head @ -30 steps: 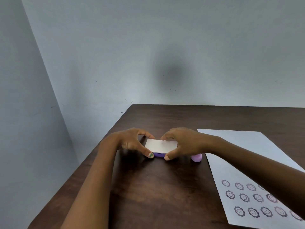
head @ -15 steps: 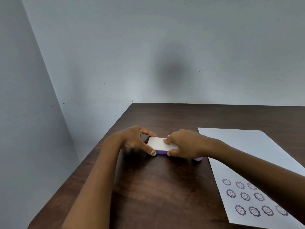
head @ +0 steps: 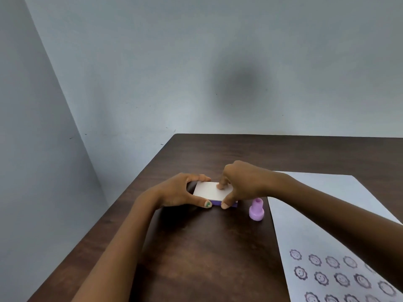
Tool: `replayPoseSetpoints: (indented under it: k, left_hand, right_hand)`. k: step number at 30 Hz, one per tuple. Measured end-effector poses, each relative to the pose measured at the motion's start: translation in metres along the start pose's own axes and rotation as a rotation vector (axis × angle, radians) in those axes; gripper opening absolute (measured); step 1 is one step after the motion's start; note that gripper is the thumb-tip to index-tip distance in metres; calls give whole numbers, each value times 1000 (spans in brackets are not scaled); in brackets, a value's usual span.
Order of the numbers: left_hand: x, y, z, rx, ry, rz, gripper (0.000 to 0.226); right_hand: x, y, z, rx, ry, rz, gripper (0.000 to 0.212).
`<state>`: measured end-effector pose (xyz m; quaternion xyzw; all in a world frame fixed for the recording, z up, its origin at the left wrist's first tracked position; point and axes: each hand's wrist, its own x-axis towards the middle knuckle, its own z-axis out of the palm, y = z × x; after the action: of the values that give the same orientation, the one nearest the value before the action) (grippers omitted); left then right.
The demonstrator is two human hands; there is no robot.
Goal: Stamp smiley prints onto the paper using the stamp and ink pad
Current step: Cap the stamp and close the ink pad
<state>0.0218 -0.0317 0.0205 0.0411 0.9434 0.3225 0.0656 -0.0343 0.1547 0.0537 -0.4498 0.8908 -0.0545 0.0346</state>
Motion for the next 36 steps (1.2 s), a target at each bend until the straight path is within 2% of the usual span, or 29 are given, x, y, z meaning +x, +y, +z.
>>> replayPoseSetpoints:
  k: [5, 14, 16, 20, 22, 25, 28, 32, 34, 36]
  left_hand:
    - [4, 6, 13, 13, 17, 28, 66]
    - [2, 2, 26, 61, 48, 97, 72]
    - [5, 9, 20, 58, 44, 75, 74]
    - [-4, 17, 30, 46, 141, 17, 83]
    - [-10, 28, 26, 53, 165, -43, 85]
    - [-21, 41, 27, 111, 202, -125, 96]
    - [-30, 58, 32, 214, 244, -111, 82]
    - [-51, 104, 44, 392, 107, -77, 71]
    - [-60, 117, 54, 411, 60, -84, 77]
    - [-63, 125, 58, 461, 79, -137, 87]
  right_hand:
    - [5, 17, 1, 20, 22, -101, 60]
    - [4, 38, 9, 75, 88, -312, 58]
    - [1, 45, 2, 182, 45, -257, 57]
    - [-12, 49, -5, 506, -217, -103, 60]
    - [-25, 51, -20, 617, -189, 34, 58]
    - [-46, 48, -27, 597, -181, 174, 60]
    - [-64, 39, -35, 580, -219, 240, 60]
    - [-89, 17, -43, 486, -250, 249, 52]
    - [-98, 5, -39, 443, -260, 239, 51]
    - [-101, 1, -38, 388, -239, 251, 50]
